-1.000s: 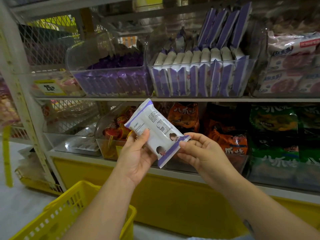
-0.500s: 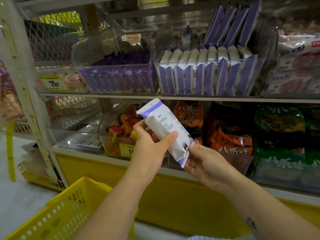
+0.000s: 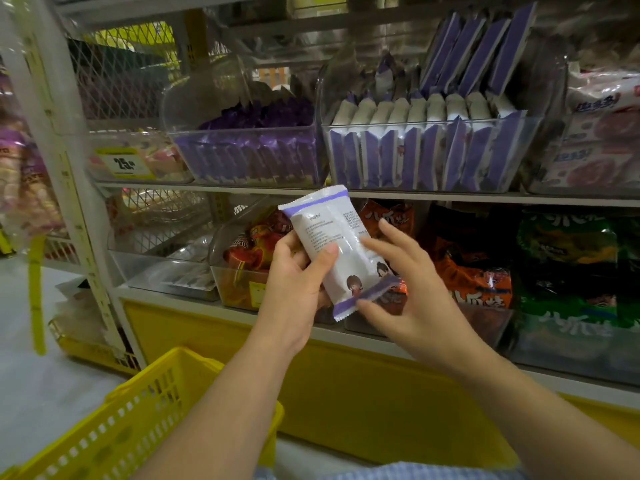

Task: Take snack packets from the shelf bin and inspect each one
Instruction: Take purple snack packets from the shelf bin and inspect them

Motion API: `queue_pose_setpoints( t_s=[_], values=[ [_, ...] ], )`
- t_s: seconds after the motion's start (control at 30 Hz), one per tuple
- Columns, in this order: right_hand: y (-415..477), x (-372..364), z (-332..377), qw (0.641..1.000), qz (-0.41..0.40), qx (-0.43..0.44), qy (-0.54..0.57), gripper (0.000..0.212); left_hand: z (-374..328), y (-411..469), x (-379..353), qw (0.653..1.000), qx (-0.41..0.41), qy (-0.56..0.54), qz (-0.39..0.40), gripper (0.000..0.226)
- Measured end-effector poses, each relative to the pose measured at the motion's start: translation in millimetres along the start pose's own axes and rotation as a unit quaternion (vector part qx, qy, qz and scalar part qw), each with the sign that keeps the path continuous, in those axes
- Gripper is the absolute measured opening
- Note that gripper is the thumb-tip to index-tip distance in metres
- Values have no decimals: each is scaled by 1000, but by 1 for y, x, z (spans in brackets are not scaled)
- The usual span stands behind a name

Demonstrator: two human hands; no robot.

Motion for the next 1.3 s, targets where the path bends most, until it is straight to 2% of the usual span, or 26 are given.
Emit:
queue_pose_setpoints(
  t_s=[0.1,0.2,0.4,0.57,0.73,0.9,1.07,1.13,1.23,1.3],
  values=[
    [6,1,17,996,44,47,-54,71,-19,-9,-14,997,-40,65,21,60],
    [20,27,36,996,21,71,-45,70,-50,-18,-36,984,-114,114,74,66],
    [68,92,80,991,-22,131,-12,71,-121,-8,-93,941,-201,193,193,47],
    [121,126,85,996,-4,90,-9,60,-152,31,-122,910,-215,266,233,55],
    [178,145,64,999,-11,30,6,55,-165,92,-136,874,-235,364,219,70],
    [231,137,32,999,-11,-3,45,54,-166,151,-143,824,-248,462,214,61],
    [280,124,5,993,-37,-10,-112,31,-163,199,-134,786,-262,527,188,54],
    [297,117,-3,983,-31,-25,-179,31,-161,218,-128,780,-251,547,174,56],
    [317,106,-11,957,-20,-29,-289,37,-155,239,-120,802,-232,526,162,55],
    [326,102,-14,949,-37,-16,-311,40,-152,247,-116,826,-223,493,160,52]
  ],
)
Point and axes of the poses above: each hand's wrist, its own y-axis towards the middle knuckle, its own x-axis out of the back of the hand, z = x × y, the point moved 6 cm from there along y, towards the middle knuckle, and after that the axes turned 6 degrees about -y, right-handed, at the moved point
